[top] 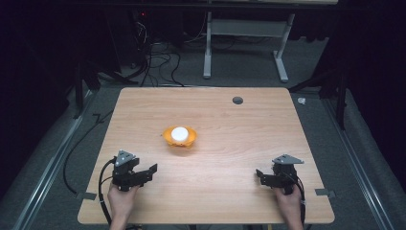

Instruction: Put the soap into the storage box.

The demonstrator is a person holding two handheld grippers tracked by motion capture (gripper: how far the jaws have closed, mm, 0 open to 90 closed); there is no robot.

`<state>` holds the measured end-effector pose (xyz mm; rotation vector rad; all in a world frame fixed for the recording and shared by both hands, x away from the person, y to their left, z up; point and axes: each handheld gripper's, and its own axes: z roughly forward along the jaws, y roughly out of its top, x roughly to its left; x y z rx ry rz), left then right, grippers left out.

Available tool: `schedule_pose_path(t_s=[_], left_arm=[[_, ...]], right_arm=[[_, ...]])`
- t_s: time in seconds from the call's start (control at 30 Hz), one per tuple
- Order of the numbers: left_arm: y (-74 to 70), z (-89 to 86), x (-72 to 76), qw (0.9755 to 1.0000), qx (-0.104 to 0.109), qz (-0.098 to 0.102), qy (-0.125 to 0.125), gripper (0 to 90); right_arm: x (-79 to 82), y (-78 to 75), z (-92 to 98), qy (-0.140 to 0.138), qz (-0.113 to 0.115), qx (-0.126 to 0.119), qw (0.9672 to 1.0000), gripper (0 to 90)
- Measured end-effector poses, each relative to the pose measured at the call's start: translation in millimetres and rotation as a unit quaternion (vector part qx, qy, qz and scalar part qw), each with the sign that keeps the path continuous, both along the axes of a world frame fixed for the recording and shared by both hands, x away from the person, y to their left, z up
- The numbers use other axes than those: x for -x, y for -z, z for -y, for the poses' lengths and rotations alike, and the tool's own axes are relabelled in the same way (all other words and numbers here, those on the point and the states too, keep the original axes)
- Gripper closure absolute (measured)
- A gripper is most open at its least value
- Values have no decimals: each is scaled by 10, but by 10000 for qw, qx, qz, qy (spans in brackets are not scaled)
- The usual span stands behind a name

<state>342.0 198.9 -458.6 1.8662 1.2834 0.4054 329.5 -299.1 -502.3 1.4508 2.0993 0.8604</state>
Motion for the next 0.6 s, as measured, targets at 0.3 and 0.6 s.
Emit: schedule_pose_path(t_s=[0.3, 0.6], left_arm=[[137, 11, 48, 9998, -198, -58, -62, 219], [318, 41, 68, 9983, -546, -199, -75, 213]], right_arm=[[0, 0, -1, 6, 0, 6, 10000, 170], [0, 0, -1, 6, 0, 3, 10000, 170]])
